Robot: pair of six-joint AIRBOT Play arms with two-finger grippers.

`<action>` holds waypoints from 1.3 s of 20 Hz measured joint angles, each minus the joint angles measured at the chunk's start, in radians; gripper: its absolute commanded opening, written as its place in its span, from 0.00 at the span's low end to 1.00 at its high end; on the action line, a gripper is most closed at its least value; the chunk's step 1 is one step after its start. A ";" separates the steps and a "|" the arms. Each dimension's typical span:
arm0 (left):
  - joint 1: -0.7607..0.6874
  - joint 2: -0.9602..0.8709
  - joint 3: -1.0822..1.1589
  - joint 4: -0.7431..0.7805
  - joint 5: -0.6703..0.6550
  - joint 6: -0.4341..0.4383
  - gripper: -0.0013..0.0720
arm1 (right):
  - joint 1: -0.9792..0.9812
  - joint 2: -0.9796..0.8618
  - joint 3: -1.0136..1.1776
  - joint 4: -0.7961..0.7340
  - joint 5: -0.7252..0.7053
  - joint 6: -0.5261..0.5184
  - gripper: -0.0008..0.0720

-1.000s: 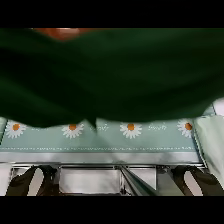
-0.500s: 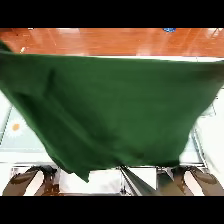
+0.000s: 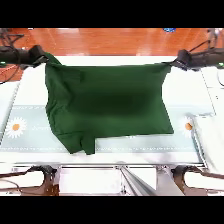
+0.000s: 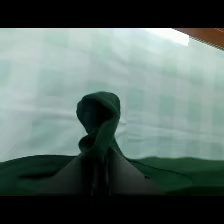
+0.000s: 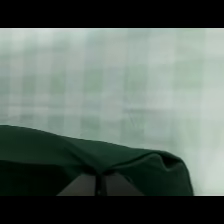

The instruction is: Fold the shirts.

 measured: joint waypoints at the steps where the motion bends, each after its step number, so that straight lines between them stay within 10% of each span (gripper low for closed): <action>1: 0.000 -0.055 0.022 -0.037 0.013 0.000 0.10 | 0.001 -0.068 0.042 0.023 -0.017 0.023 0.45; 3: 0.002 -0.133 0.053 -0.104 0.015 0.003 0.72 | -0.003 -0.167 0.109 0.084 -0.046 0.069 0.59; 8: 0.100 -0.204 0.092 -0.109 -0.210 0.002 0.71 | -0.116 -0.231 0.193 0.158 0.060 0.116 0.57; 13: 0.286 -0.079 -0.039 0.046 -0.493 0.017 0.71 | -0.287 -0.062 0.100 -0.101 0.242 0.144 0.57; 26: 0.542 0.351 -0.965 -0.023 -0.365 0.146 0.71 | -0.449 0.539 -0.777 -0.053 0.113 -0.058 0.57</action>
